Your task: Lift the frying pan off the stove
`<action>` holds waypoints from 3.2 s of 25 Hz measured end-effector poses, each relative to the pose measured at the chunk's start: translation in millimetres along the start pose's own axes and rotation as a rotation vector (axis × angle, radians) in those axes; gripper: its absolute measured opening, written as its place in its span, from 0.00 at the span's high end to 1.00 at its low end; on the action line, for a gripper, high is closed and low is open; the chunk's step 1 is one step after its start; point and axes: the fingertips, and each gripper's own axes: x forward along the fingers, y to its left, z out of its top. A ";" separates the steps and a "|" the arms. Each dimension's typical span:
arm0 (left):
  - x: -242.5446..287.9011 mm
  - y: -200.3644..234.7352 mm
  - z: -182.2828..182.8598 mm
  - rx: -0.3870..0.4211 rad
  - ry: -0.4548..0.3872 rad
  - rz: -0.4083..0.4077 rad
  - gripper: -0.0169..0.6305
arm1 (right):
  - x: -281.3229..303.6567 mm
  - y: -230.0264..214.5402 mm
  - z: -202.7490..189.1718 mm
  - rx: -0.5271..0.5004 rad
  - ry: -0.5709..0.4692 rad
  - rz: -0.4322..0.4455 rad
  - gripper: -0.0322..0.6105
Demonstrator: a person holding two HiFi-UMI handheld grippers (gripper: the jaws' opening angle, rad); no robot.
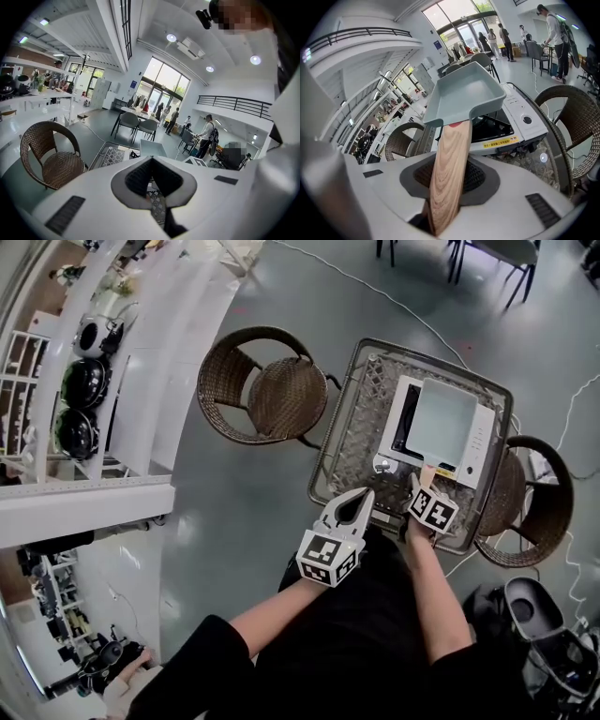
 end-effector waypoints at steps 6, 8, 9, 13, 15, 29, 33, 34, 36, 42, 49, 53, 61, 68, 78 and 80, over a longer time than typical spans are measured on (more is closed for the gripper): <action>-7.4 -3.2 3.5 0.016 -0.011 -0.030 0.97 | -24.9 19.3 7.9 -0.015 -0.071 0.019 0.77; -13.5 -4.6 8.1 0.024 -0.013 -0.044 0.96 | -38.8 27.3 7.9 -0.016 -0.093 0.019 0.77; -15.7 -5.1 11.2 0.028 -0.016 -0.050 0.96 | -46.2 31.3 8.2 -0.016 -0.105 0.019 0.77; -19.1 -4.2 17.8 0.032 -0.028 -0.066 0.96 | -67.3 43.4 1.5 -0.028 -0.130 0.036 0.77; -22.2 -5.8 17.6 0.027 -0.032 -0.075 0.96 | -78.8 47.1 -4.1 -0.046 -0.146 0.040 0.77; -61.9 -12.6 36.0 0.065 -0.101 -0.124 0.96 | -176.4 88.7 -15.8 -0.118 -0.322 0.032 0.77; -74.8 -22.2 38.1 0.082 -0.111 -0.157 0.96 | -202.7 102.0 -21.8 -0.137 -0.366 0.032 0.77; -78.1 -24.2 37.5 0.089 -0.113 -0.162 0.96 | -207.5 104.9 -24.4 -0.138 -0.375 0.033 0.77; -83.3 -28.0 34.3 0.102 -0.113 -0.171 0.96 | -215.9 108.3 -29.6 -0.144 -0.393 0.035 0.77; -100.2 -38.1 29.4 0.127 -0.104 -0.205 0.96 | -247.4 121.5 -41.3 -0.175 -0.453 0.031 0.77; -115.9 -43.7 28.7 0.195 -0.111 -0.214 0.97 | -279.8 143.8 -47.6 -0.205 -0.528 0.050 0.77; -118.1 -40.0 29.7 0.206 -0.109 -0.193 0.96 | -287.8 146.3 -42.4 -0.219 -0.547 0.044 0.77; -125.4 -36.6 39.0 0.233 -0.132 -0.166 0.97 | -294.2 148.0 -39.4 -0.249 -0.561 0.026 0.77; -127.1 -36.2 42.0 0.240 -0.155 -0.154 0.96 | -291.5 154.7 -38.2 -0.280 -0.558 0.040 0.77; -126.1 -38.9 45.6 0.236 -0.158 -0.141 0.96 | -290.5 151.0 -32.6 -0.266 -0.532 0.065 0.77; -125.0 -36.9 45.5 0.232 -0.159 -0.134 0.96 | -289.2 149.8 -31.9 -0.265 -0.531 0.068 0.77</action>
